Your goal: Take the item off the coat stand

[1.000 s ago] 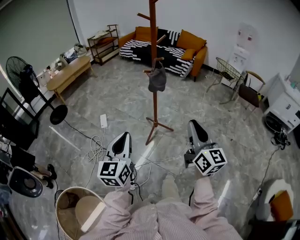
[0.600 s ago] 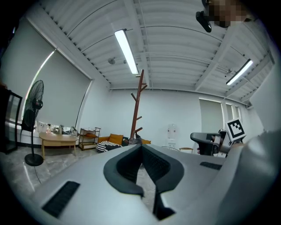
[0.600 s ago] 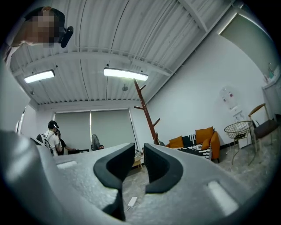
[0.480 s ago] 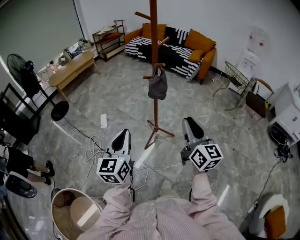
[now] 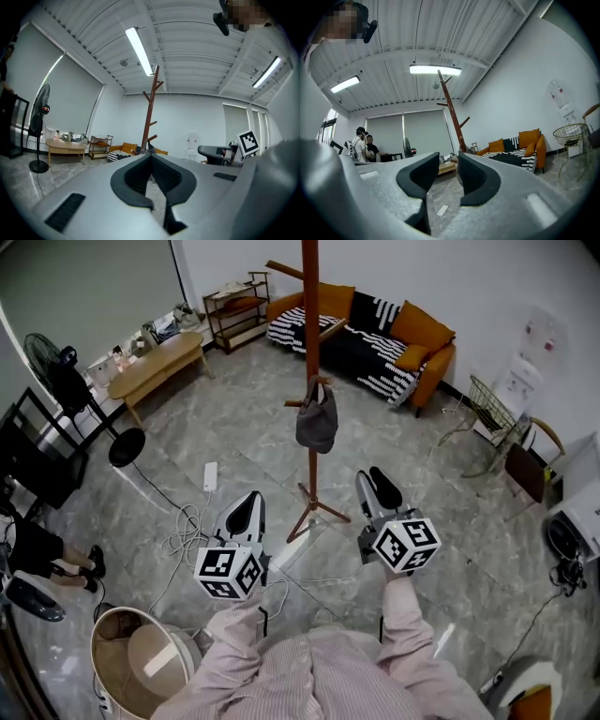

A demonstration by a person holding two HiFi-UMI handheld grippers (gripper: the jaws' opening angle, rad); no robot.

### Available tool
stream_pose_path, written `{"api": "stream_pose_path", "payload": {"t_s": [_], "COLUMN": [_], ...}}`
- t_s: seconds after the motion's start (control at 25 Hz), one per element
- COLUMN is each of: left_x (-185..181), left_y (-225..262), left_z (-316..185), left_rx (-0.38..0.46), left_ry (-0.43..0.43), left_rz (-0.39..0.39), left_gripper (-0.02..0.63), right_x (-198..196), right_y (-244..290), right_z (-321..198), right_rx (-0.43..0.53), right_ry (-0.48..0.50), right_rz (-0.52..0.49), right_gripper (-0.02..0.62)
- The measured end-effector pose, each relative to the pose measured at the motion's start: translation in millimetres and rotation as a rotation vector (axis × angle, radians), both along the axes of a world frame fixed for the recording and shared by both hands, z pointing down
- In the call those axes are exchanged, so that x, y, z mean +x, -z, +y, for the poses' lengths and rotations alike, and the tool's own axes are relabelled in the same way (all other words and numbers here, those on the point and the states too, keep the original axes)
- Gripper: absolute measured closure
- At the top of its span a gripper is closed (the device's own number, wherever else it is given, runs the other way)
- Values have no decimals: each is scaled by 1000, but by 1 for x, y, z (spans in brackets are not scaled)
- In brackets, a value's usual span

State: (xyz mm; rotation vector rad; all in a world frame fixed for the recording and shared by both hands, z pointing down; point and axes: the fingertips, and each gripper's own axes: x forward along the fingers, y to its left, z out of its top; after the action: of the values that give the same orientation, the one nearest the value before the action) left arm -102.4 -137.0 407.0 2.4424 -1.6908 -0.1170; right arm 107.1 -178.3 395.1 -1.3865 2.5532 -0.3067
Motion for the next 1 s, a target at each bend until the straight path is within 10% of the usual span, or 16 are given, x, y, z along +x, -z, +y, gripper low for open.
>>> {"api": "stream_pose_path", "payload": {"t_s": [1.0], "left_x": [-32], "left_y": [-39], "left_z": [-155], "left_rx": [-116], "left_ry": [-45], "left_rz": [28], "left_gripper": [604], "right_x": [-65], "right_y": [-35], "right_z": [-177], "right_rx": [-91], "right_ry": [35], "right_rz": [54], "right_gripper": [379]}}
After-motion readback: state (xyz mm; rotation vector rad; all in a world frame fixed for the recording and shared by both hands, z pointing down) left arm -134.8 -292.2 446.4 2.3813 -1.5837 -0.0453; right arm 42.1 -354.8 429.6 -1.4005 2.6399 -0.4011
